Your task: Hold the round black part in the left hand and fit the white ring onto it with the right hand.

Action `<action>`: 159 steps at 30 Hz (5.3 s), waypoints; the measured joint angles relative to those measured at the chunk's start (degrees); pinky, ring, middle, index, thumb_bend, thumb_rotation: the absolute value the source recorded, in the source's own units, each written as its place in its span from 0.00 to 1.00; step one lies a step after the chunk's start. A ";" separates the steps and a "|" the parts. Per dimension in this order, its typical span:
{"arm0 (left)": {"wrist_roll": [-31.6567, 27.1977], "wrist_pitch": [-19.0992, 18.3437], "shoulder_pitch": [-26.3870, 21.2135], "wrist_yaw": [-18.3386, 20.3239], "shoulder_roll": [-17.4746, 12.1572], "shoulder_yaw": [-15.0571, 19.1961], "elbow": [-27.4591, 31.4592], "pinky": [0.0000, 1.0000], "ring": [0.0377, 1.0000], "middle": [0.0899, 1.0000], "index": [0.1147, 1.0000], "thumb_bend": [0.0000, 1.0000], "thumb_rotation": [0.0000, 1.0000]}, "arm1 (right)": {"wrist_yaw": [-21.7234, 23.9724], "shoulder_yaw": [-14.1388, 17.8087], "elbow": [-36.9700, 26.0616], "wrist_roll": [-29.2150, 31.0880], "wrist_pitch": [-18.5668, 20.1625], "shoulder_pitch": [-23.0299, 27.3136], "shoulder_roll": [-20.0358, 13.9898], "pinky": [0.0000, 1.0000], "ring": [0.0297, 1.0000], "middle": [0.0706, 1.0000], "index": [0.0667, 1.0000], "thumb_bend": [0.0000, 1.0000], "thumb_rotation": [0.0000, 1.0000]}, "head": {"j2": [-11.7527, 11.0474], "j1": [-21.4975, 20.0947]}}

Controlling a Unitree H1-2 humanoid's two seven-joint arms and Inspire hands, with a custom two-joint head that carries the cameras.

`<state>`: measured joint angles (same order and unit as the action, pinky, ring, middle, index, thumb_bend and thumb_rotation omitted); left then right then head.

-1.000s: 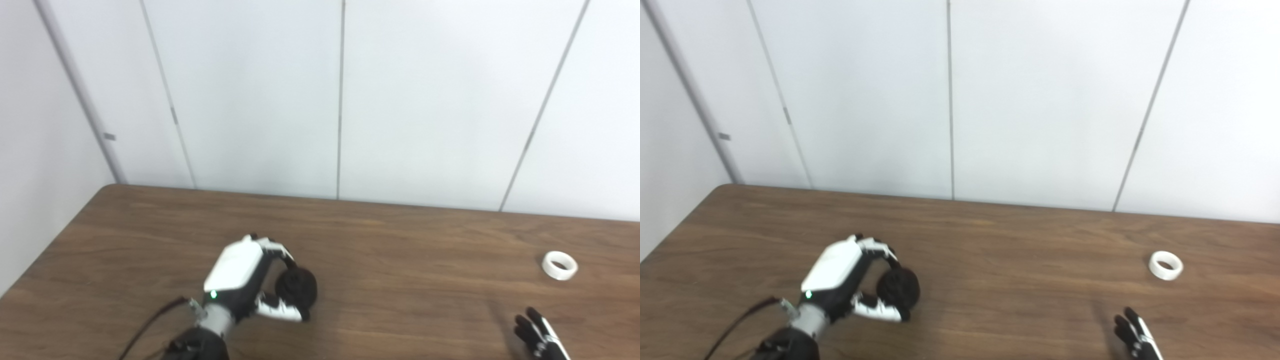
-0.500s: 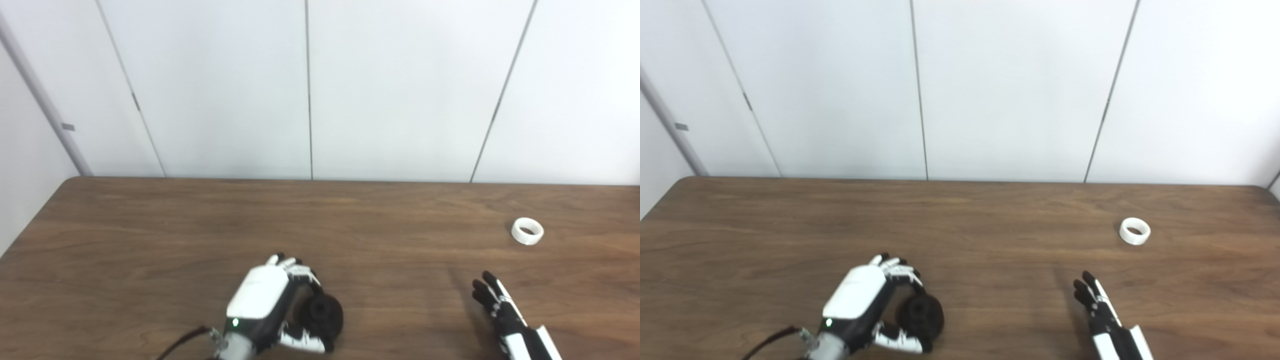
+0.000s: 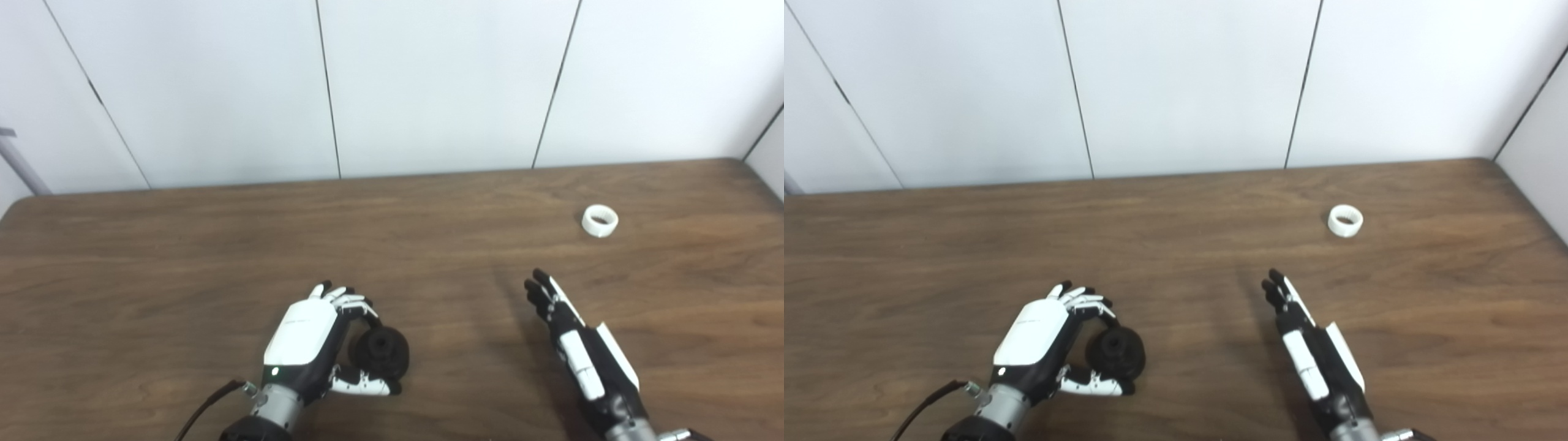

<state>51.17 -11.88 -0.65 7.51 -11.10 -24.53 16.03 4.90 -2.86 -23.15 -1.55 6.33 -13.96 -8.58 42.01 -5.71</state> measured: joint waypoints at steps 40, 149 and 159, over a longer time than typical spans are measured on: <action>0.77 2.86 1.68 -3.27 2.02 -1.27 -3.23 1.00 0.89 0.78 0.42 0.53 0.06 | -1.34 4.35 -2.17 -2.71 5.23 6.54 -0.85 1.00 0.97 0.93 0.95 0.53 0.89 | 0.10 -1.14; -1.56 9.72 2.45 -6.11 -0.49 3.18 -5.61 1.00 0.89 0.78 0.42 0.52 0.05 | 16.18 -2.63 39.48 -44.30 20.36 45.55 -22.03 1.00 1.00 0.95 0.72 0.81 0.33 | -4.92 -13.54; -1.55 9.70 2.45 -5.55 -0.49 3.31 -5.44 1.00 0.89 0.78 0.42 0.52 0.05 | 19.05 -2.10 39.75 -45.46 20.38 46.44 -21.89 1.00 1.00 0.95 0.72 0.81 0.32 | -4.57 -13.45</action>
<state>49.63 -2.19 1.80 1.96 -11.60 -21.22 10.59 23.96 -4.96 16.60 -47.01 26.72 32.47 -30.46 37.44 -19.16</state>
